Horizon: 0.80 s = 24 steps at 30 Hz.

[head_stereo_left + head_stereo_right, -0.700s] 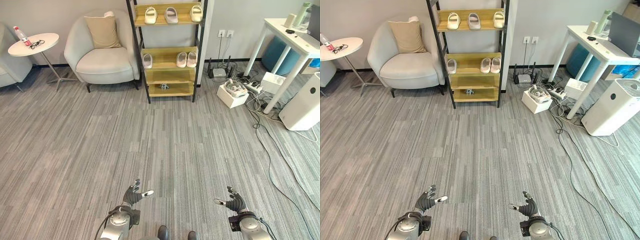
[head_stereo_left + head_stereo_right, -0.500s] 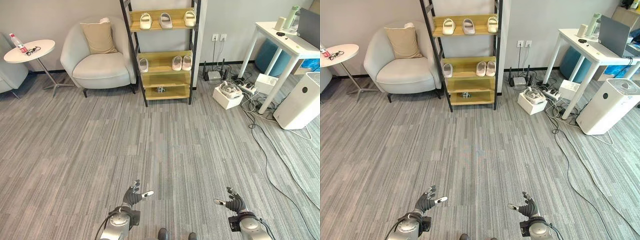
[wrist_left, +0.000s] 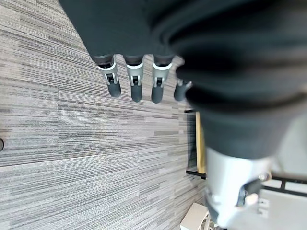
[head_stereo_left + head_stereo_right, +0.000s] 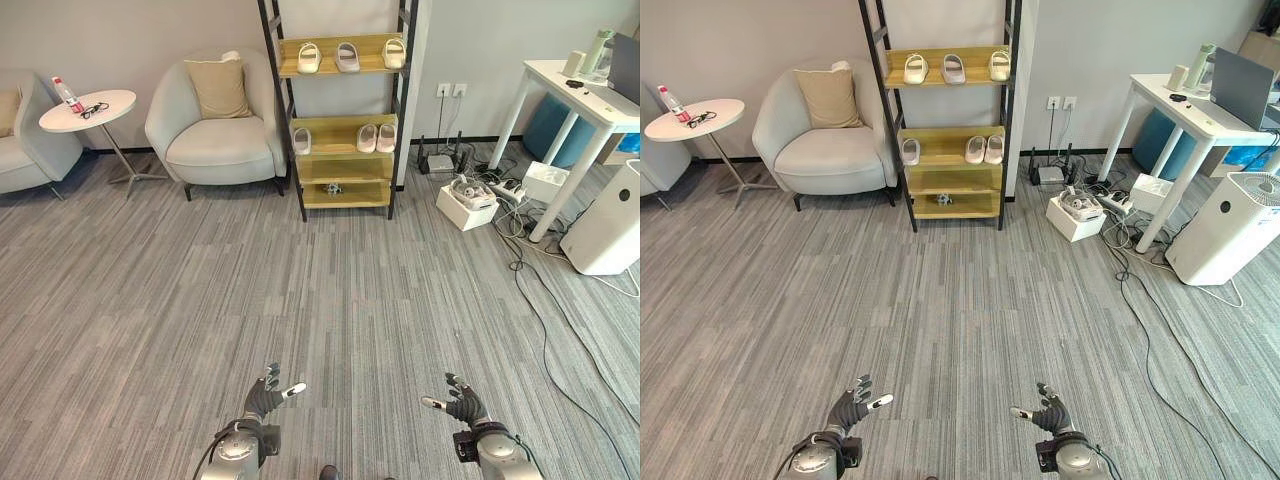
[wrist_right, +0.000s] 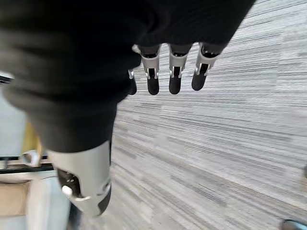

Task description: Arrange the slippers neatly on the shoe rack.

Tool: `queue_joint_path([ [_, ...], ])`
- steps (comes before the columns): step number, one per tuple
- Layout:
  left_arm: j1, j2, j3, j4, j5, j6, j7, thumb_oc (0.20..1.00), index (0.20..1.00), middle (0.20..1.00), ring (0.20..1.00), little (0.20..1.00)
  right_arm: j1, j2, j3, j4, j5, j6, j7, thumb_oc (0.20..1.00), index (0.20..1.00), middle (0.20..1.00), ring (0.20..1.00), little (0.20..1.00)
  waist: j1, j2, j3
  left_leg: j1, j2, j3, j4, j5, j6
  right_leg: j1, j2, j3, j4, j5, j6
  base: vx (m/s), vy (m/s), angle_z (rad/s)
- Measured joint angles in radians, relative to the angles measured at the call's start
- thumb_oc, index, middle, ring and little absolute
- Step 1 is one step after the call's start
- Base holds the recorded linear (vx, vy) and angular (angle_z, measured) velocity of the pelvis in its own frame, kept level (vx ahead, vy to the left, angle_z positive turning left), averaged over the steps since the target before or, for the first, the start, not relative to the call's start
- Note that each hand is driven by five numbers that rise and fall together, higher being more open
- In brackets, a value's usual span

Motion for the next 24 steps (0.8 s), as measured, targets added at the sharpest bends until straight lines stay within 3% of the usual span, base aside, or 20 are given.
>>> queue_joint_path([
  [9,0.032,0.039,0.022,-0.052,0.005,-0.006,-0.001,1.0,1.0,1.0,1.0,1.0,-0.009,-0.007,0.015,-0.027,0.001,-0.001,0.0,1.0,1.0,1.0,1.0,1.0,0.002,-0.029,0.019,-0.052,-0.013,-0.016,-0.006,-0.006,0.01,-0.06,-0.008,-0.021,0.027,0.007,-0.004,0.01,0.136,0.02],
  [10,0.028,0.057,0.083,-0.037,0.004,-0.009,0.0,1.0,1.0,1.0,1.0,1.0,-0.049,-0.024,-0.023,-0.029,0.002,-0.001,-0.002,1.0,1.0,1.0,1.0,1.0,0.019,-0.013,0.089,-0.083,-0.016,-0.032,0.006,-0.015,0.028,-0.235,-0.003,-0.022,0.334,-0.063,0.056,0.12,0.152,-0.33],
  [11,0.02,0.067,0.088,-0.019,0.002,-0.01,0.002,1.0,1.0,1.0,1.0,1.0,-0.065,-0.029,-0.027,-0.032,0.002,-0.001,-0.004,1.0,1.0,1.0,1.0,1.0,0.015,-0.011,0.12,-0.087,-0.014,-0.035,0.016,-0.015,0.031,-0.333,-0.009,-0.027,0.529,-0.086,0.1,0.24,0.048,-0.16],
  [12,0.013,0.078,0.088,0.011,0.0,-0.007,0.003,1.0,1.0,1.0,1.0,1.0,-0.062,-0.025,-0.024,-0.032,0.003,0.001,-0.003,1.0,1.0,1.0,1.0,1.0,0.01,-0.021,0.133,-0.079,-0.027,-0.048,0.023,-0.016,0.036,-0.402,-0.028,-0.026,0.68,-0.099,0.145,0.32,-0.019,0.3],
  [13,0.005,0.083,0.088,0.04,0.001,-0.005,0.005,1.0,1.0,1.0,1.0,1.0,-0.043,-0.019,-0.024,-0.052,0.003,0.003,-0.002,1.0,1.0,1.0,1.0,1.0,-0.001,-0.033,0.139,-0.076,-0.04,-0.06,0.028,-0.027,0.049,-0.454,-0.045,-0.019,0.763,-0.143,0.15,0.33,-0.089,0.56],
  [14,0.002,0.082,0.088,0.045,0.001,-0.006,0.009,1.0,1.0,1.0,1.0,1.0,-0.028,-0.015,-0.024,-0.074,0.003,0.002,-0.001,1.0,1.0,1.0,1.0,1.0,-0.001,-0.041,0.139,-0.068,-0.041,-0.061,0.019,-0.028,0.049,-0.478,-0.057,-0.026,0.734,-0.172,0.138,0.33,-0.128,0.48],
  [16,-0.018,0.078,0.083,0.046,0.0,-0.006,0.013,1.0,1.0,1.0,1.0,1.0,-0.034,-0.014,-0.022,-0.077,0.003,0.001,-0.001,1.0,1.0,1.0,1.0,1.0,0.0,-0.053,0.141,-0.063,-0.041,-0.079,0.003,-0.029,0.048,-0.471,-0.079,-0.058,0.499,-0.171,0.106,0.37,-0.151,0.32],
  [17,-0.03,0.073,0.078,0.051,-0.001,-0.006,0.016,1.0,1.0,1.0,1.0,1.0,-0.041,-0.013,-0.017,-0.072,0.003,0.002,-0.002,1.0,1.0,1.0,1.0,1.0,0.001,-0.062,0.138,-0.062,-0.04,-0.086,0.003,-0.03,0.045,-0.459,-0.088,-0.083,0.344,-0.149,0.087,0.41,-0.161,0.28],
  [20,-0.053,0.047,0.088,0.079,-0.033,-0.007,0.028,1.0,1.0,1.0,1.0,1.0,-0.051,0.01,-0.016,-0.066,0.003,0.001,-0.003,1.0,1.0,1.0,1.0,1.0,-0.003,-0.082,0.13,-0.022,-0.042,-0.093,0.003,-0.065,0.03,-0.434,-0.11,-0.106,0.117,-0.044,0.096,0.28,-0.134,0.13],
  [23,-0.017,0.03,0.084,0.061,-0.038,-0.011,0.036,1.0,1.0,1.0,1.0,1.0,0.003,0.031,-0.013,-0.043,0.004,0.002,-0.004,1.0,1.0,1.0,1.0,1.0,-0.007,-0.107,0.084,0.045,-0.021,-0.116,0.002,-0.127,0.025,-0.378,-0.11,-0.107,0.137,0.002,0.059,0.39,-0.219,0.23],
  [24,0.0,0.023,0.08,0.063,-0.048,-0.013,0.038,1.0,1.0,1.0,1.0,1.0,0.009,0.035,-0.014,-0.025,0.006,0.001,-0.003,1.0,1.0,1.0,1.0,1.0,-0.001,-0.106,0.069,0.065,-0.001,-0.112,0.014,-0.143,-0.001,-0.364,-0.084,-0.114,0.151,0.017,0.036,0.18,-0.122,0.17],
])
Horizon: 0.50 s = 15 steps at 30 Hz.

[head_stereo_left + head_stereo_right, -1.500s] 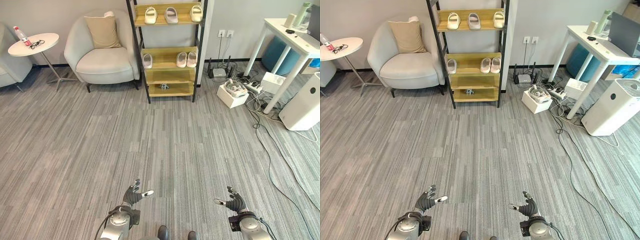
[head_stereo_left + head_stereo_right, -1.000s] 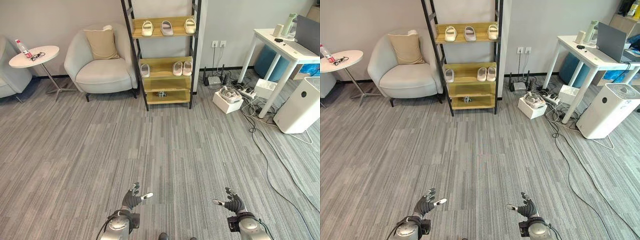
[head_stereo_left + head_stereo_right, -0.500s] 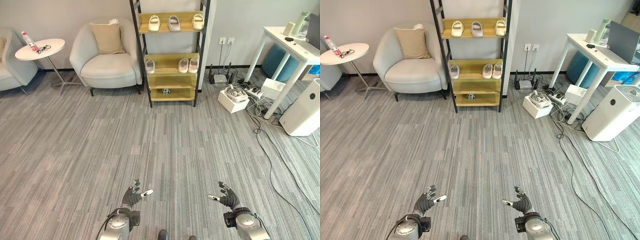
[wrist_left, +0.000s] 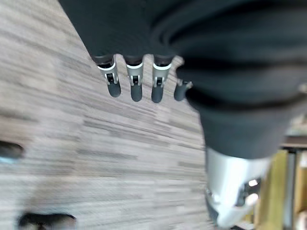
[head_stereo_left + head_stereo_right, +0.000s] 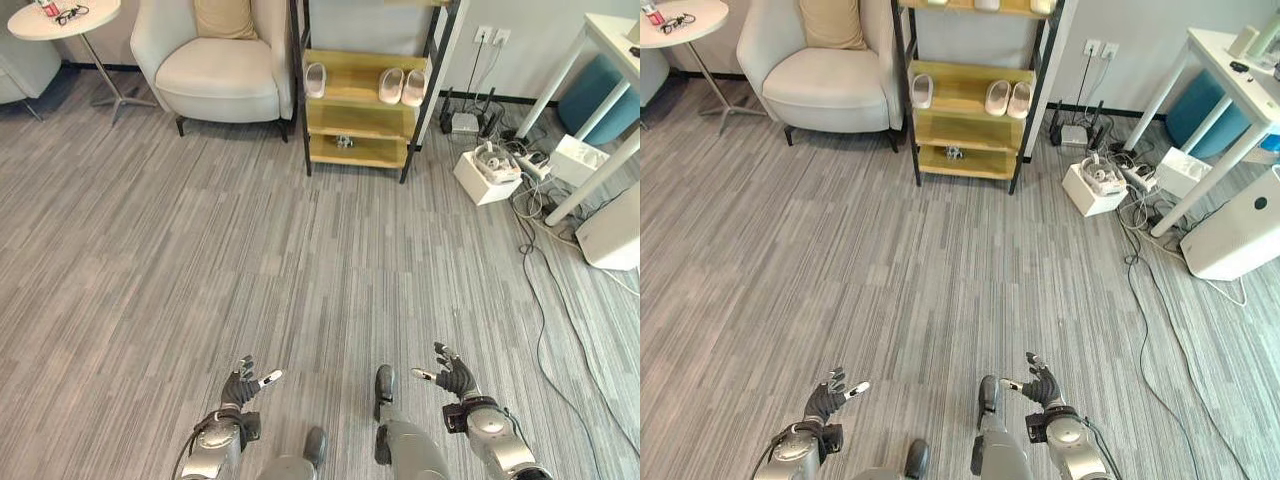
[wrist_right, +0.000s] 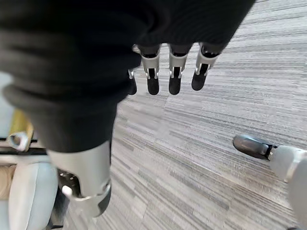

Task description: Arrange the slippers neatly on the shoe rack.

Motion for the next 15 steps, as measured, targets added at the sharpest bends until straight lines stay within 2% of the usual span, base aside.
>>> queue_joint_path([
  [1,0.009,-0.002,-0.001,-0.002,-0.015,0.0,0.002,1.0,1.0,1.0,1.0,1.0,0.012,0.002,-0.001,0.009,0.007,0.001,-0.001,1.0,1.0,1.0,1.0,1.0,-0.002,0.007,-0.009,-0.005,0.021,-0.004,0.064,-0.043,-0.019,0.029,0.02,-0.001,-0.004,-0.001,-0.002,0.15,-0.115,0.12],
  [2,0.028,0.0,-0.003,-0.001,-0.025,0.001,-0.001,1.0,1.0,1.0,1.0,1.0,0.032,0.003,0.0,0.013,0.014,-0.001,-0.002,1.0,1.0,1.0,1.0,1.0,0.003,-0.012,-0.027,-0.029,0.027,-0.004,0.212,-0.088,-0.051,0.074,0.046,-0.012,-0.026,0.064,-0.066,0.23,-0.162,0.09],
  [3,0.032,0.001,-0.002,-0.002,-0.027,0.001,-0.001,1.0,1.0,1.0,1.0,1.0,0.029,0.002,-0.002,0.011,0.015,-0.003,-0.007,1.0,1.0,1.0,1.0,1.0,0.005,-0.022,-0.036,-0.071,0.025,0.0,0.323,-0.09,-0.055,0.096,0.058,-0.015,-0.038,0.056,-0.076,0.38,-0.217,-0.19],
  [4,0.022,-0.008,-0.002,-0.004,-0.036,0.0,-0.002,1.0,1.0,1.0,1.0,1.0,0.015,-0.019,0.0,0.006,0.016,-0.018,-0.01,1.0,1.0,1.0,1.0,1.0,0.018,-0.018,-0.041,-0.215,0.015,-0.025,0.642,-0.074,-0.062,0.142,0.09,-0.006,-0.079,0.06,-0.132,0.31,-0.159,-0.32],
  [5,0.012,-0.012,-0.002,-0.003,-0.044,0.001,-0.004,1.0,1.0,1.0,1.0,1.0,-0.001,-0.031,0.001,0.007,0.017,-0.019,-0.013,1.0,1.0,1.0,1.0,1.0,0.036,-0.007,-0.035,-0.304,0.015,-0.046,0.796,-0.075,-0.063,0.16,0.112,0.01,-0.094,0.03,-0.168,0.45,-0.121,-0.33],
  [6,-0.012,-0.007,0.0,-0.004,-0.044,0.001,-0.003,1.0,1.0,1.0,1.0,1.0,-0.013,-0.033,-0.002,0.008,0.018,-0.019,-0.02,1.0,1.0,1.0,1.0,1.0,0.04,-0.018,-0.017,-0.363,0.011,-0.029,0.848,-0.084,-0.057,0.181,0.115,0.012,-0.102,0.052,-0.162,0.34,0.024,-0.18],
  [7,-0.034,0.004,0.014,-0.023,-0.044,0.0,-0.003,1.0,1.0,1.0,1.0,1.0,-0.043,-0.03,-0.002,0.003,0.035,-0.022,-0.021,1.0,1.0,1.0,1.0,1.0,0.044,-0.037,0.008,-0.431,0.0,-0.002,0.731,-0.093,-0.066,0.224,0.111,0.029,-0.121,0.0,-0.134,0.43,0.053,-0.12],
  [8,-0.041,0.005,0.022,-0.03,-0.044,0.0,-0.002,1.0,1.0,1.0,1.0,1.0,-0.049,-0.032,-0.003,0.004,0.038,-0.021,-0.022,1.0,1.0,1.0,1.0,1.0,0.047,-0.052,0.031,-0.433,0.002,0.035,0.578,-0.087,-0.059,0.263,0.11,0.022,-0.139,0.012,-0.142,0.44,0.16,-0.32],
  [9,-0.037,0.007,0.035,-0.046,-0.044,-0.002,-0.002,1.0,1.0,1.0,1.0,1.0,-0.059,-0.033,0.001,0.003,0.043,-0.022,-0.021,1.0,1.0,1.0,1.0,1.0,0.061,-0.051,0.036,-0.438,0.001,0.036,0.437,-0.056,-0.064,0.289,0.117,0.019,-0.144,0.005,-0.135,0.51,0.225,-0.26],
  [10,-0.031,0.008,0.036,-0.039,-0.043,-0.002,-0.002,1.0,1.0,1.0,1.0,1.0,-0.071,-0.033,-0.003,0.016,0.054,-0.032,-0.026,1.0,1.0,1.0,1.0,1.0,0.059,-0.034,0.045,-0.462,0.004,0.077,0.223,0.021,-0.061,0.332,0.132,0.011,-0.145,-0.078,-0.073,0.52,0.24,-0.14],
  [11,-0.042,0.0,0.04,-0.027,-0.043,-0.003,-0.001,1.0,1.0,1.0,1.0,1.0,-0.071,-0.035,-0.006,0.039,0.055,-0.032,-0.032,1.0,1.0,1.0,1.0,1.0,0.061,-0.022,0.05,-0.458,0.012,0.092,0.057,0.069,-0.055,0.358,0.148,0.006,-0.145,-0.104,-0.052,0.41,0.213,0.11],
  [12,-0.049,0.0,0.04,-0.026,-0.043,-0.003,0.0,1.0,1.0,1.0,1.0,1.0,-0.072,-0.035,-0.005,0.042,0.055,-0.032,-0.032,1.0,1.0,1.0,1.0,1.0,0.061,-0.02,0.051,-0.457,0.009,0.093,0.039,0.078,-0.054,0.361,0.151,0.007,-0.145,-0.101,-0.055,0.21,0.121,-0.01],
  [13,-0.054,0.002,0.039,-0.021,-0.043,-0.002,0.003,1.0,1.0,1.0,1.0,1.0,-0.083,-0.03,-0.003,0.057,0.055,-0.031,-0.033,1.0,1.0,1.0,1.0,1.0,0.077,-0.007,0.067,-0.488,0.004,0.092,-0.023,0.122,-0.04,0.402,0.174,0.017,-0.145,-0.11,-0.058,0.22,0.155,-0.39],
  [15,-0.032,0.004,0.044,-0.019,-0.043,-0.001,0.006,1.0,1.0,1.0,1.0,1.0,-0.079,-0.026,0.002,0.049,0.054,-0.034,-0.031,1.0,1.0,1.0,1.0,1.0,0.102,-0.01,0.066,-0.507,-0.018,0.103,0.021,0.162,-0.003,0.441,0.176,0.036,-0.145,-0.128,-0.058,0.28,0.208,-0.65],
])
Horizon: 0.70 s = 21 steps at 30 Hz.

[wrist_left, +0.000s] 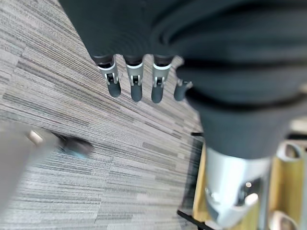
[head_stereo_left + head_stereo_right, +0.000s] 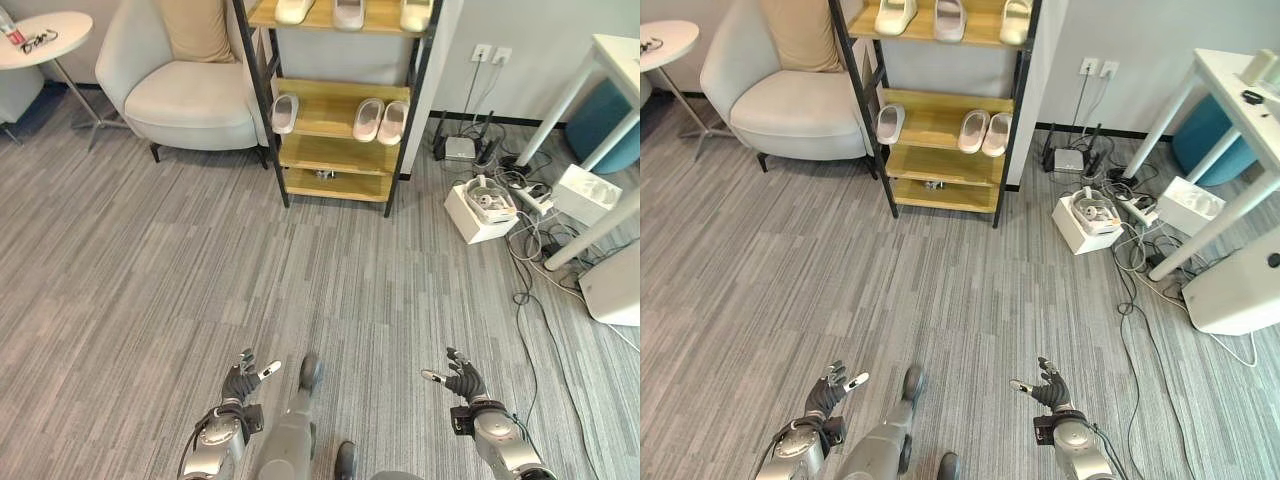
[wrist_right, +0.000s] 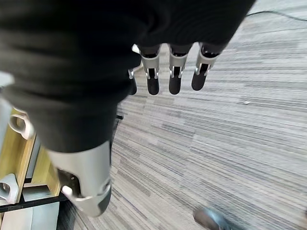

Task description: Arrange the slippers neatly on the shoe rack.

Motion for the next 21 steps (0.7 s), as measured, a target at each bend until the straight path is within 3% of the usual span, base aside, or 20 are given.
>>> queue_joint_path([
  [1,0.012,0.0,0.0,0.0,0.0,0.0,0.0,1.0,1.0,1.0,1.0,1.0,0.001,-0.001,-0.001,-0.002,0.0,-0.001,0.0,1.0,1.0,1.0,1.0,1.0,-0.001,0.0,-0.001,0.009,-0.019,0.024,0.041,0.018,0.021,0.026,-0.003,0.002,0.0,-0.011,0.017,0.41,0.333,-0.6],
  [2,0.025,-0.006,0.001,0.007,0.001,0.0,0.0,1.0,1.0,1.0,1.0,1.0,0.012,-0.004,-0.001,-0.006,-0.001,-0.001,0.0,1.0,1.0,1.0,1.0,1.0,-0.004,0.009,-0.007,0.056,-0.031,0.051,0.056,0.025,0.068,0.072,-0.001,0.013,0.001,-0.019,0.029,0.29,0.246,-0.62],
  [3,0.028,-0.012,-0.007,0.042,0.003,0.001,0.0,1.0,1.0,1.0,1.0,1.0,0.055,-0.004,0.0,-0.031,-0.002,0.004,0.004,1.0,1.0,1.0,1.0,1.0,-0.015,0.01,-0.034,0.131,-0.032,0.069,0.054,0.06,0.148,0.109,0.006,0.051,0.066,-0.045,0.051,0.44,0.401,-0.45],
  [4,0.034,-0.008,-0.007,0.049,0.004,0.0,-0.003,1.0,1.0,1.0,1.0,1.0,0.102,0.013,-0.009,-0.032,-0.003,0.009,0.008,1.0,1.0,1.0,1.0,1.0,-0.037,-0.02,-0.066,0.221,-0.052,0.019,0.004,0.092,0.162,0.064,-0.031,0.024,0.251,-0.122,0.064,0.35,0.342,-0.31],
  [5,0.033,-0.008,-0.011,0.05,0.004,0.0,-0.003,1.0,1.0,1.0,1.0,1.0,0.117,0.019,-0.02,-0.029,-0.002,0.011,0.008,1.0,1.0,1.0,1.0,1.0,-0.041,-0.035,-0.096,0.243,-0.06,0.005,-0.018,0.076,0.175,0.04,-0.058,0.027,0.263,-0.155,0.06,0.39,0.4,-0.05],
  [6,0.02,-0.003,-0.016,0.051,0.005,-0.001,-0.007,1.0,1.0,1.0,1.0,1.0,0.122,0.029,-0.029,-0.034,-0.002,0.011,0.015,1.0,1.0,1.0,1.0,1.0,-0.041,-0.038,-0.103,0.257,-0.072,0.014,-0.01,0.053,0.181,0.017,-0.093,0.026,0.267,-0.163,0.082,0.17,0.215,-0.12],
  [7,0.012,-0.001,0.009,0.045,0.005,-0.005,-0.007,1.0,1.0,1.0,1.0,1.0,0.115,0.036,-0.031,-0.025,-0.002,0.014,0.012,1.0,1.0,1.0,1.0,1.0,-0.039,-0.058,-0.114,0.253,-0.088,0.03,0.015,0.033,0.177,-0.025,-0.133,0.028,0.297,-0.113,0.098,0.1,0.157,0.2],
  [8,-0.008,0.011,0.012,0.048,0.005,-0.002,-0.006,1.0,1.0,1.0,1.0,1.0,0.113,0.047,-0.024,-0.016,-0.002,0.015,0.017,1.0,1.0,1.0,1.0,1.0,-0.048,-0.076,-0.122,0.256,-0.108,0.002,0.021,0.032,0.17,-0.056,-0.146,0.023,0.388,-0.129,0.116,0.08,0.147,0.34],
  [11,-0.045,0.032,0.011,0.03,0.019,0.001,-0.006,1.0,1.0,1.0,1.0,1.0,0.074,0.049,0.0,-0.022,-0.002,0.018,0.033,1.0,1.0,1.0,1.0,1.0,-0.044,-0.05,-0.107,0.285,-0.113,-0.094,0.017,0.023,0.174,-0.202,-0.149,0.024,0.645,-0.167,0.163,0.14,0.12,0.53],
  [13,-0.046,0.037,0.01,0.03,0.022,0.002,-0.005,1.0,1.0,1.0,1.0,1.0,0.068,0.048,-0.005,-0.043,-0.002,0.013,0.034,1.0,1.0,1.0,1.0,1.0,-0.043,-0.022,-0.087,0.343,-0.109,-0.127,0.014,-0.012,0.16,-0.275,-0.153,0.023,0.75,-0.171,0.157,0.29,0.072,0.4],
  [14,-0.044,0.037,0.006,0.027,0.022,0.003,-0.005,1.0,1.0,1.0,1.0,1.0,0.072,0.049,-0.005,-0.049,-0.002,0.013,0.034,1.0,1.0,1.0,1.0,1.0,-0.044,-0.006,-0.075,0.378,-0.107,-0.149,0.002,-0.033,0.135,-0.322,-0.15,0.024,0.739,-0.188,0.139,0.45,0.002,0.33],
  [15,-0.021,0.05,-0.007,0.019,0.022,0.005,-0.005,1.0,1.0,1.0,1.0,1.0,0.074,0.052,-0.002,-0.067,-0.002,0.014,0.035,1.0,1.0,1.0,1.0,1.0,-0.048,0.01,-0.067,0.414,-0.09,-0.148,-0.018,-0.05,0.124,-0.403,-0.141,0.005,0.58,-0.181,0.105,0.37,-0.038,0.26],
  [16,-0.01,0.054,-0.009,0.018,0.023,0.006,-0.008,1.0,1.0,1.0,1.0,1.0,0.082,0.053,0.001,-0.07,-0.001,0.014,0.035,1.0,1.0,1.0,1.0,1.0,-0.054,0.018,-0.056,0.436,-0.09,-0.149,-0.032,-0.072,0.104,-0.452,-0.137,-0.006,0.497,-0.157,0.09,0.29,-0.039,0.11],
  [17,-0.003,0.048,-0.009,0.021,0.022,0.007,-0.008,1.0,1.0,1.0,1.0,1.0,0.092,0.05,0.001,-0.077,-0.001,0.012,0.035,1.0,1.0,1.0,1.0,1.0,-0.054,0.003,-0.062,0.441,-0.089,-0.12,-0.031,-0.103,0.093,-0.502,-0.141,-0.006,0.404,-0.106,0.073,0.24,-0.037,0.16],
  [18,-0.001,0.053,-0.007,0.024,0.022,0.012,-0.007,1.0,1.0,1.0,1.0,1.0,0.098,0.05,-0.002,-0.069,0.0,0.016,0.033,1.0,1.0,1.0,1.0,1.0,-0.072,0.005,-0.057,0.452,-0.079,-0.089,-0.031,-0.111,0.094,-0.497,-0.141,-0.022,0.256,-0.046,0.081,0.24,-0.042,0.29],
  [19,0.0,0.056,-0.008,0.018,0.023,0.012,-0.011,1.0,1.0,1.0,1.0,1.0,0.109,0.052,-0.001,-0.067,0.0,0.021,0.032,1.0,1.0,1.0,1.0,1.0,-0.08,0.002,-0.051,0.476,-0.085,-0.1,-0.033,-0.12,0.082,-0.512,-0.143,-0.034,0.17,0.016,0.095,0.32,-0.05,0.32],
  [21,0.0,0.051,-0.008,0.021,0.023,0.014,-0.01,1.0,1.0,1.0,1.0,1.0,0.117,0.055,0.0,-0.047,-0.001,0.023,0.033,1.0,1.0,1.0,1.0,1.0,-0.097,-0.001,-0.049,0.526,-0.086,-0.12,-0.031,-0.151,0.07,-0.52,-0.136,-0.053,0.072,0.104,0.102,0.28,-0.076,0.22],
])
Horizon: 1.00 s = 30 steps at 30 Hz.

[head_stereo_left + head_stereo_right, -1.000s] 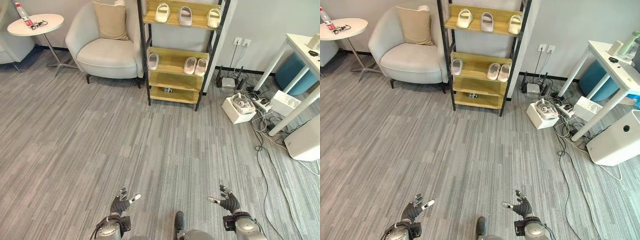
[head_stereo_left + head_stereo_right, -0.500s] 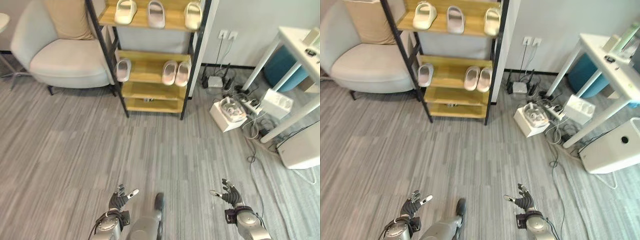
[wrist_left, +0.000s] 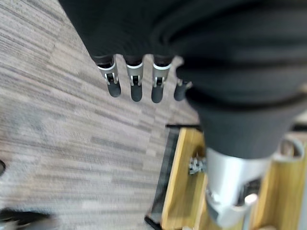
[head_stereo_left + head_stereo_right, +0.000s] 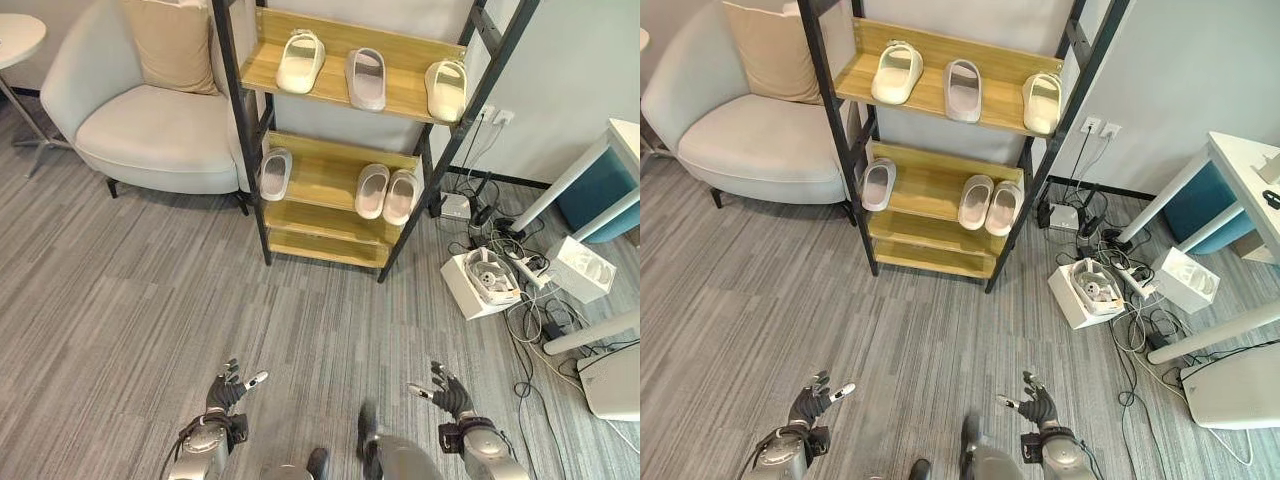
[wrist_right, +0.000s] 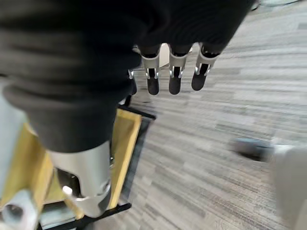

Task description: Arrange the slippers neatly on the shoe rack.

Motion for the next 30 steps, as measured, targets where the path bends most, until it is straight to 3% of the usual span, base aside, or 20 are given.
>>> queue_joint_path([
  [2,-0.013,-0.007,-0.001,0.0,0.0,-0.001,-0.001,1.0,1.0,1.0,1.0,1.0,0.005,-0.003,-0.005,0.01,0.0,0.008,-0.001,1.0,1.0,1.0,1.0,1.0,-0.02,0.004,0.0,0.049,0.006,-0.041,0.0,-0.017,-0.024,0.029,0.027,0.009,-0.029,0.048,-0.032,0.36,-0.126,0.48],
  [3,-0.019,-0.012,0.001,0.0,0.001,-0.002,-0.001,1.0,1.0,1.0,1.0,1.0,0.008,-0.003,-0.005,0.01,0.0,0.01,0.0,1.0,1.0,1.0,1.0,1.0,-0.032,0.002,-0.002,0.082,0.009,-0.051,0.003,-0.024,-0.035,0.059,0.055,0.026,-0.027,0.074,-0.072,0.43,-0.187,0.84],
  [4,-0.005,-0.024,-0.001,-0.002,0.001,-0.002,-0.006,1.0,1.0,1.0,1.0,1.0,0.028,-0.007,-0.007,0.011,0.0,0.009,0.001,1.0,1.0,1.0,1.0,1.0,-0.032,-0.031,-0.023,0.125,-0.031,-0.044,0.06,-0.034,-0.047,0.163,0.068,0.056,-0.058,0.151,-0.166,0.29,-0.147,0.81],
  [5,-0.002,-0.041,-0.001,-0.009,0.0,-0.002,-0.008,1.0,1.0,1.0,1.0,1.0,0.021,-0.021,-0.013,0.017,0.001,0.01,0.0,1.0,1.0,1.0,1.0,1.0,-0.02,-0.019,-0.019,0.08,-0.047,-0.015,0.212,-0.063,-0.075,0.199,0.065,0.056,-0.06,0.18,-0.193,0.27,-0.108,0.59],
  [6,0.007,-0.042,-0.003,-0.031,0.001,-0.005,-0.011,1.0,1.0,1.0,1.0,1.0,0.022,-0.028,-0.015,0.012,0.001,0.007,0.0,1.0,1.0,1.0,1.0,1.0,-0.016,-0.029,-0.019,-0.028,-0.07,0.03,0.43,-0.086,-0.092,0.216,0.045,0.064,-0.065,0.173,-0.216,0.09,-0.007,0.33],
  [7,0.02,-0.04,-0.002,-0.05,0.0,-0.01,-0.015,1.0,1.0,1.0,1.0,1.0,0.006,-0.039,-0.015,0.009,0.001,-0.001,0.0,1.0,1.0,1.0,1.0,1.0,-0.002,-0.02,-0.019,-0.116,-0.055,0.052,0.586,-0.116,-0.09,0.24,0.049,0.076,-0.071,0.147,-0.212,0.17,-0.003,0.2],
  [9,0.012,-0.011,0.002,-0.053,0.0,-0.009,-0.017,1.0,1.0,1.0,1.0,1.0,-0.025,-0.042,-0.021,0.01,0.002,-0.005,0.0,1.0,1.0,1.0,1.0,1.0,0.026,-0.036,-0.001,-0.233,0.01,0.08,0.619,-0.172,-0.089,0.28,0.058,0.093,-0.071,0.107,-0.214,0.19,0.06,-0.02],
  [11,0.004,0.009,0.003,-0.048,0.0,-0.007,-0.017,1.0,1.0,1.0,1.0,1.0,-0.061,-0.037,-0.037,0.005,0.003,-0.011,0.0,1.0,1.0,1.0,1.0,1.0,0.039,-0.059,0.032,-0.299,0.053,0.091,0.502,-0.183,-0.089,0.322,0.055,0.093,-0.071,0.081,-0.205,0.15,0.096,-0.2],
  [12,0.009,0.009,0.001,-0.046,0.0,-0.006,-0.016,1.0,1.0,1.0,1.0,1.0,-0.079,-0.043,-0.039,0.007,0.003,-0.013,-0.001,1.0,1.0,1.0,1.0,1.0,0.046,-0.062,0.038,-0.329,0.092,0.076,0.362,-0.152,-0.103,0.346,0.058,0.098,-0.071,0.07,-0.192,0.22,0.217,-0.24],
  [13,0.008,0.007,-0.002,-0.044,0.0,-0.005,-0.017,1.0,1.0,1.0,1.0,1.0,-0.091,-0.045,-0.038,0.01,0.005,-0.014,-0.003,1.0,1.0,1.0,1.0,1.0,0.046,-0.056,0.045,-0.365,0.115,0.075,0.295,-0.105,-0.121,0.371,0.06,0.091,-0.071,0.056,-0.171,0.23,0.238,-0.19],
  [14,0.001,0.001,-0.003,-0.045,0.0,-0.004,-0.018,1.0,1.0,1.0,1.0,1.0,-0.096,-0.045,-0.04,0.011,0.013,-0.014,-0.011,1.0,1.0,1.0,1.0,1.0,0.046,-0.05,0.049,-0.396,0.128,0.079,0.2,-0.047,-0.128,0.394,0.058,0.084,-0.072,0.021,-0.127,0.16,0.181,0.01],
  [15,-0.012,-0.006,-0.004,-0.045,0.0,-0.004,-0.017,1.0,1.0,1.0,1.0,1.0,-0.094,-0.049,-0.043,0.015,0.02,-0.013,-0.016,1.0,1.0,1.0,1.0,1.0,0.043,-0.039,0.055,-0.403,0.145,0.078,0.118,0.002,-0.126,0.413,0.062,0.085,-0.072,-0.006,-0.121,0.18,0.188,-0.09],
  [16,-0.02,-0.017,-0.002,-0.045,0.0,-0.004,-0.017,1.0,1.0,1.0,1.0,1.0,-0.083,-0.059,-0.043,0.017,0.02,-0.009,-0.018,1.0,1.0,1.0,1.0,1.0,0.04,-0.019,0.069,-0.404,0.166,0.075,0.053,0.058,-0.12,0.448,0.072,0.088,-0.072,-0.014,-0.137,0.12,0.125,-0.45],
  [18,0.003,-0.023,-0.001,-0.04,0.001,0.001,-0.016,1.0,1.0,1.0,1.0,1.0,-0.061,-0.062,-0.039,0.011,0.018,-0.011,-0.018,1.0,1.0,1.0,1.0,1.0,0.045,0.016,0.047,-0.381,0.179,0.078,0.103,0.118,-0.087,0.501,0.073,0.114,-0.071,-0.049,-0.129,0.19,0.197,-0.76],
  [19,0.027,-0.03,0.001,-0.041,0.001,0.0,-0.016,1.0,1.0,1.0,1.0,1.0,-0.046,-0.068,-0.042,0.012,0.018,-0.012,-0.018,1.0,1.0,1.0,1.0,1.0,0.041,0.046,0.021,-0.358,0.176,0.073,0.096,0.149,-0.092,0.516,0.079,0.113,-0.071,-0.069,-0.112,0.18,0.206,-0.4],
  [20,0.023,-0.033,-0.001,-0.039,0.002,0.001,-0.016,1.0,1.0,1.0,1.0,1.0,-0.025,-0.066,-0.046,0.013,0.019,-0.007,-0.018,1.0,1.0,1.0,1.0,1.0,0.019,0.043,0.017,-0.331,0.168,0.083,0.071,0.216,-0.105,0.542,0.06,0.113,-0.07,-0.089,-0.094,0.1,0.137,-0.18],
  [22,0.027,-0.027,-0.001,-0.047,0.002,0.0,-0.017,1.0,1.0,1.0,1.0,1.0,0.01,-0.047,-0.039,0.011,0.019,-0.003,-0.012,1.0,1.0,1.0,1.0,1.0,0.008,0.015,-0.01,-0.27,0.128,0.108,-0.008,0.228,-0.084,0.533,0.014,0.108,-0.028,-0.119,-0.054,0.08,0.114,-0.17],
  [24,0.007,-0.021,-0.001,-0.045,0.003,0.001,-0.021,1.0,1.0,1.0,1.0,1.0,0.017,-0.025,-0.037,0.01,0.018,-0.001,-0.004,1.0,1.0,1.0,1.0,1.0,-0.004,0.005,-0.016,-0.249,0.1,0.109,-0.005,0.225,-0.053,0.516,-0.025,0.105,0.004,-0.16,-0.015,0.06,0.102,-0.12],
  [27,-0.012,-0.014,0.0,-0.037,0.003,0.0,-0.021,1.0,1.0,1.0,1.0,1.0,0.014,-0.005,-0.035,0.01,0.018,-0.001,0.003,1.0,1.0,1.0,1.0,1.0,-0.002,0.009,-0.023,-0.214,0.09,0.123,-0.005,0.194,-0.038,0.485,-0.055,0.109,-0.019,-0.167,-0.004,0.04,0.092,-0.07],
  [30,0.005,0.003,-0.002,-0.038,0.003,0.0,-0.021,1.0,1.0,1.0,1.0,1.0,0.009,0.012,-0.035,0.01,0.017,-0.002,0.005,1.0,1.0,1.0,1.0,1.0,0.005,-0.005,-0.046,-0.189,0.069,0.143,-0.01,0.156,-0.025,0.404,-0.105,0.11,0.013,-0.145,0.022,-0.01,0.064,-0.13],
])
